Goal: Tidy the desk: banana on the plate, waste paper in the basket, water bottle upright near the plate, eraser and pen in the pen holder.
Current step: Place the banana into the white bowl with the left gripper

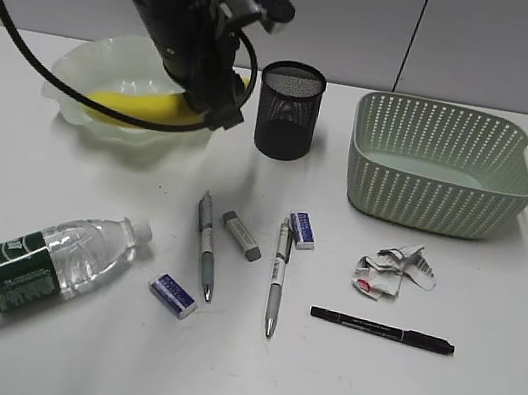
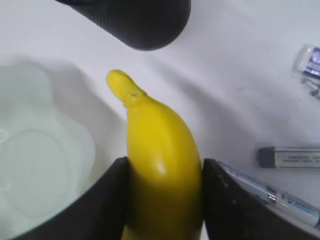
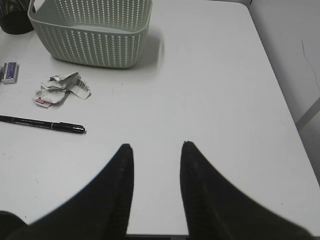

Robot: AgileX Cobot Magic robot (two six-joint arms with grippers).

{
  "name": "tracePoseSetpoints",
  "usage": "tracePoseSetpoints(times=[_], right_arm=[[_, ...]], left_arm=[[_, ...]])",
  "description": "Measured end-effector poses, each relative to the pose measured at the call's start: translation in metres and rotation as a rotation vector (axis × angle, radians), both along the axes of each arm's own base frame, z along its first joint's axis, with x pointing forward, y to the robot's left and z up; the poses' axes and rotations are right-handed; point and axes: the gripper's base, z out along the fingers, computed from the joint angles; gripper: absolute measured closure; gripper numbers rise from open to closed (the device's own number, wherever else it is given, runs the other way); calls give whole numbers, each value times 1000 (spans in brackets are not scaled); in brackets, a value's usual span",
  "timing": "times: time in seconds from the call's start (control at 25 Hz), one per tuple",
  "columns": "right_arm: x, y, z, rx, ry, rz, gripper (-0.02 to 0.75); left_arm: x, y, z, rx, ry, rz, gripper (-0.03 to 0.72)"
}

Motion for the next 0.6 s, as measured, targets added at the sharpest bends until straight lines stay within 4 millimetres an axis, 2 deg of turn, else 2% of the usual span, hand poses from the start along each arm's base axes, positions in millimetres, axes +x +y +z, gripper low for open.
tracePoseSetpoints(times=[0.16,0.28,0.44,0.6], right_arm=[[0,0,0,0,0,0,470],[0,0,0,-1,0,0,470],[0,0,0,-1,0,0,470],[0,0,0,-1,0,0,470]], left_arm=[[-3,6,34,-40,-85,-3,360],[10,19,45,-61,-182,8,360],[45,53,32,-96,-266,81,360],[75,83,-2,-103,-287,145,360]])
